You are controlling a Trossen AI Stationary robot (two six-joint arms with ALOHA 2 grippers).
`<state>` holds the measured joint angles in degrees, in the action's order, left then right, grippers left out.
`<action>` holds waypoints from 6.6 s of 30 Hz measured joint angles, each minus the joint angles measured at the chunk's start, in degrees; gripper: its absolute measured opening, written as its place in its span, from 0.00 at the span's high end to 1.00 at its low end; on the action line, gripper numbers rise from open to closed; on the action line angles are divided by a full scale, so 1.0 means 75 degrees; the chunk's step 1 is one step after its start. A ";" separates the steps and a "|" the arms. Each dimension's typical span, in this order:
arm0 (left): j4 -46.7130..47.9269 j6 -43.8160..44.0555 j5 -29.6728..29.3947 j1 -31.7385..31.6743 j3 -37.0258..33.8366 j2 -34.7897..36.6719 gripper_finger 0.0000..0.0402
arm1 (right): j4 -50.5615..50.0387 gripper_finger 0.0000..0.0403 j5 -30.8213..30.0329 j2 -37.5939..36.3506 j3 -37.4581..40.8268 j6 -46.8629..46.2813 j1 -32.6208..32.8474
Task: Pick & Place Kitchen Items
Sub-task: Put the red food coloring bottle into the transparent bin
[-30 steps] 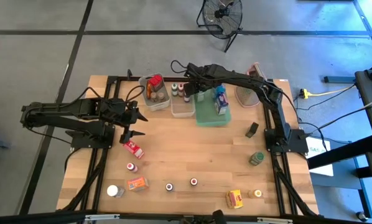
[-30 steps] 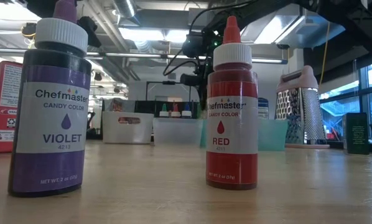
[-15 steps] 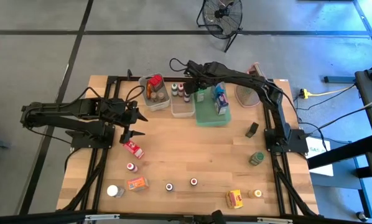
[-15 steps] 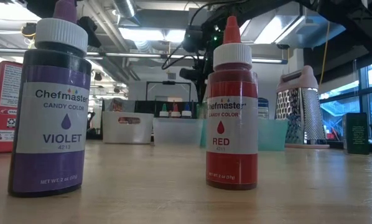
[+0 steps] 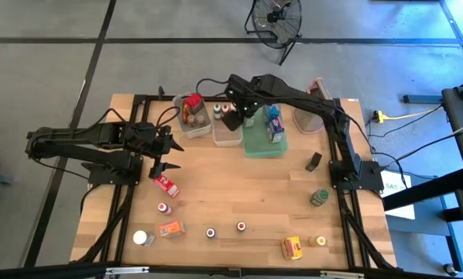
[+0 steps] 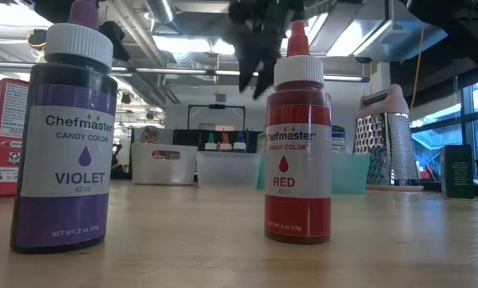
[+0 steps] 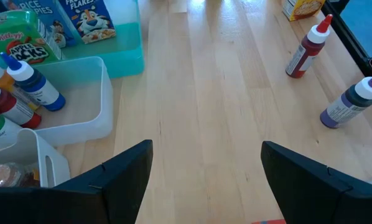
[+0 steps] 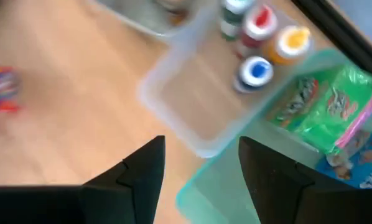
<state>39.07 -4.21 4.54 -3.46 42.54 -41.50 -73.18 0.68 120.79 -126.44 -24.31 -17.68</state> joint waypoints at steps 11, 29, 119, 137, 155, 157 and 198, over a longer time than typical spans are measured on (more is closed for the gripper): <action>0.0003 -0.0082 0.0000 -0.0001 0.0000 -0.0003 0.27 | -0.1033 0.49 0.0420 -0.0610 -0.1064 0.1147 0.1620; -0.0043 -0.0283 -0.0002 0.0000 0.0000 -0.0003 0.27 | -0.0747 0.49 -0.0755 -0.0647 0.0203 0.1511 0.4624; -0.1183 0.2067 0.0000 0.0000 -0.0006 -0.0251 0.27 | 0.0874 0.31 -0.0689 0.1338 0.0832 0.0614 0.6421; -0.1183 0.2087 0.0000 0.0000 0.0000 -0.0251 0.27 | 0.0808 0.32 -0.0806 0.1338 0.0832 0.0617 0.6421; -0.1181 0.2087 0.0000 0.0000 0.0000 -0.0251 0.27 | 0.0757 0.40 -0.0873 0.1338 0.0832 0.0617 0.6418; -0.1183 0.2087 0.0000 0.0000 0.0000 -0.0251 0.27 | 0.0757 0.40 -0.0873 0.1345 0.0832 0.0616 0.6418; -0.1180 0.2066 0.0000 0.0000 0.0000 -0.0252 0.27 | 0.0760 0.61 -0.0786 0.1606 0.0838 0.0702 0.6389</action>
<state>30.22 11.29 4.54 -3.46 42.54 -43.39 -67.48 -5.22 132.84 -120.16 -19.05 30.24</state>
